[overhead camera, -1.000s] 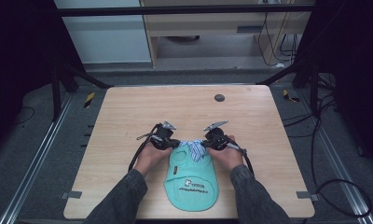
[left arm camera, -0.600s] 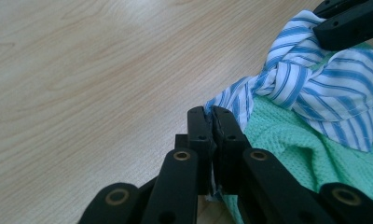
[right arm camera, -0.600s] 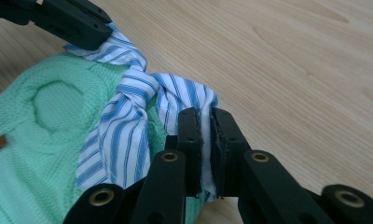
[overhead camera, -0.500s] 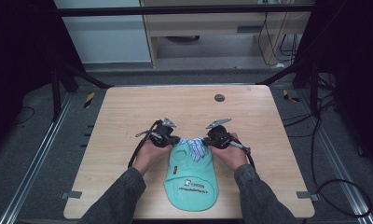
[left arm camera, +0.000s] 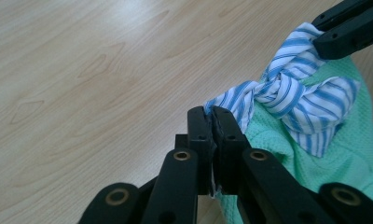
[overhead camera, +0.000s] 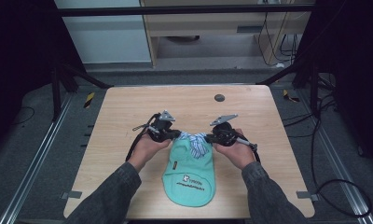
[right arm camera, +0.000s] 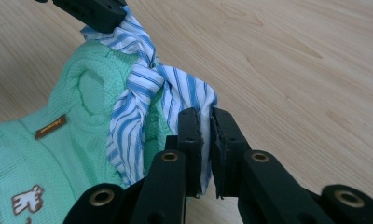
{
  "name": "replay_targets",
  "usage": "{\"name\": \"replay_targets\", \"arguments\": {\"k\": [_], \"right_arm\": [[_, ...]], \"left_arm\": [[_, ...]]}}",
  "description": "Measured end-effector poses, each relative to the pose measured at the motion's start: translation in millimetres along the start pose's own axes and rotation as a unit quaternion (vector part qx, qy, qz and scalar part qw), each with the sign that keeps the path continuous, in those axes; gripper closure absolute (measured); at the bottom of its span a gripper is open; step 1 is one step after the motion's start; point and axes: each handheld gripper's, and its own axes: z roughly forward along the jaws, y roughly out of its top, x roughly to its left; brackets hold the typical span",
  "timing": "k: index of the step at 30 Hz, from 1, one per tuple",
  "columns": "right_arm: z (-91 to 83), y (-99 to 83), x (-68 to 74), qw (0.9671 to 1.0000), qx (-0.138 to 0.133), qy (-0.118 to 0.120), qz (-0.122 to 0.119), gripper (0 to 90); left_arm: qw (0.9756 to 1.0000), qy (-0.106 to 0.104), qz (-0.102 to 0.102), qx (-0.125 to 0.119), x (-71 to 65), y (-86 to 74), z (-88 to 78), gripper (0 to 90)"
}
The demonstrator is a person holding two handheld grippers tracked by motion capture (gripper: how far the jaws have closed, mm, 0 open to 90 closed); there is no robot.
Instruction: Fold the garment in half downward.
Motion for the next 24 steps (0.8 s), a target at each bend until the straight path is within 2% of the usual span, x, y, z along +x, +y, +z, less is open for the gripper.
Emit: {"name": "replay_targets", "arguments": {"k": [7, 10, 24], "right_arm": [[-12.9, 13.7, 2.1, 0.9995, -0.016, 0.004, -0.026, 83.7], [-16.9, 17.1, 3.7, 0.9994, -0.019, 0.000, -0.030, 83.9], [-15.9, 21.6, 7.7, 0.9990, -0.011, 0.001, -0.043, 84.5]], "left_arm": [[0.9999, 0.012, 0.005, -0.007, 1.2, 10.5, -15.2, 87.3], [0.9998, 0.017, 0.008, -0.009, -0.2, 10.5, -18.5, 87.3], [0.9995, 0.024, 0.014, -0.013, -2.2, 9.4, -24.1, 87.2]]}}
